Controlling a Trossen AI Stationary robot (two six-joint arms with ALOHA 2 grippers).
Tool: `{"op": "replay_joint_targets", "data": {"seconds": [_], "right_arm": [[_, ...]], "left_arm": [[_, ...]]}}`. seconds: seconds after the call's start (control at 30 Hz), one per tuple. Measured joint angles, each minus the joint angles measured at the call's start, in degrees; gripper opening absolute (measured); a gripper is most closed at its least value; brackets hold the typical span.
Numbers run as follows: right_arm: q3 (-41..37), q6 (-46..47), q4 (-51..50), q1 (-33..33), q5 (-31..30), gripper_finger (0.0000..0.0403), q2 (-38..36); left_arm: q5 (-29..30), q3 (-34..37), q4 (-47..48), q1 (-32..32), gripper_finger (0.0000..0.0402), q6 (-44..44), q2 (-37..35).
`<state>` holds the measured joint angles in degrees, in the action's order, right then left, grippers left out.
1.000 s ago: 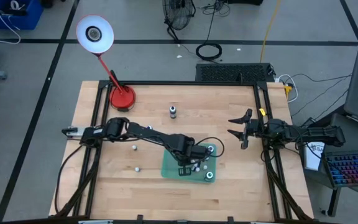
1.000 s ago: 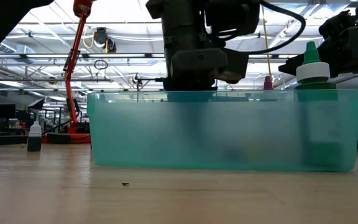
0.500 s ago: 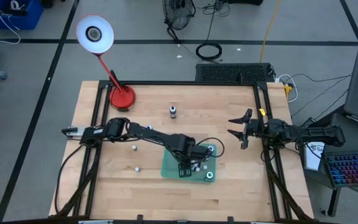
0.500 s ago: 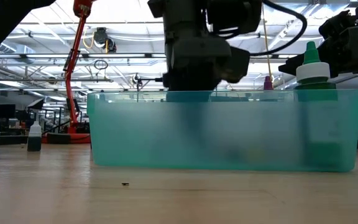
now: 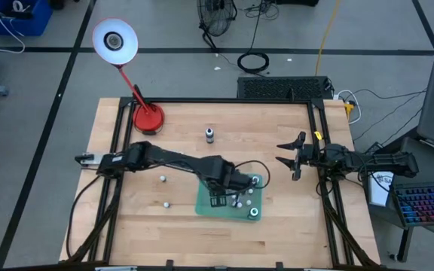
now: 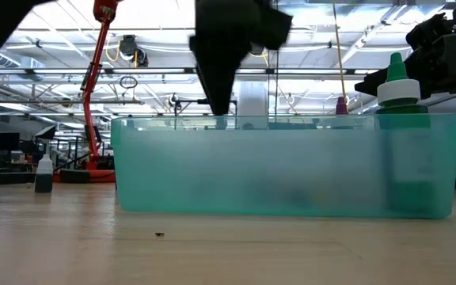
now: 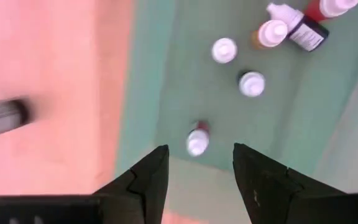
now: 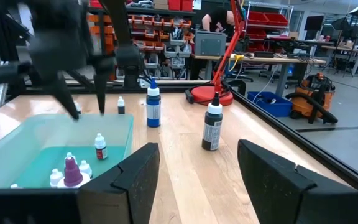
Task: Pick & Place food coloring
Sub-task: Put the small blue food coloring bottle into the green bin
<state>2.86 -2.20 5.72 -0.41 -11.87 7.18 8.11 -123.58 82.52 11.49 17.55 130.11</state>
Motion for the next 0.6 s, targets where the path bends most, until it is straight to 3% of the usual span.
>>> {"op": "replay_joint_targets", "data": {"seconds": [0.13, 0.27, 0.5, 0.6], "right_arm": [[0.0, 0.0, 0.0, 0.0, 0.0, 0.0204, 0.0], [0.0, 0.0, 0.0, 0.0, 0.0, 0.0207, 0.0], [0.0, 0.0, 0.0, 0.0, 0.0, 0.0204, 0.0], [0.0, 0.0, 0.0, 0.0, 0.0, 0.0206, 0.0]], "left_arm": [[5.2, 4.8, 1.6, 2.8, 0.0182, 6.8, -6.6], [9.6, 13.2, 1.5, 5.9, 0.0182, 19.1, -15.5], [7.4, 33.2, 1.5, 7.5, 0.0182, 46.6, -30.0], [5.4, 41.0, 1.3, 6.8, 0.0182, 53.6, -34.5]]}}
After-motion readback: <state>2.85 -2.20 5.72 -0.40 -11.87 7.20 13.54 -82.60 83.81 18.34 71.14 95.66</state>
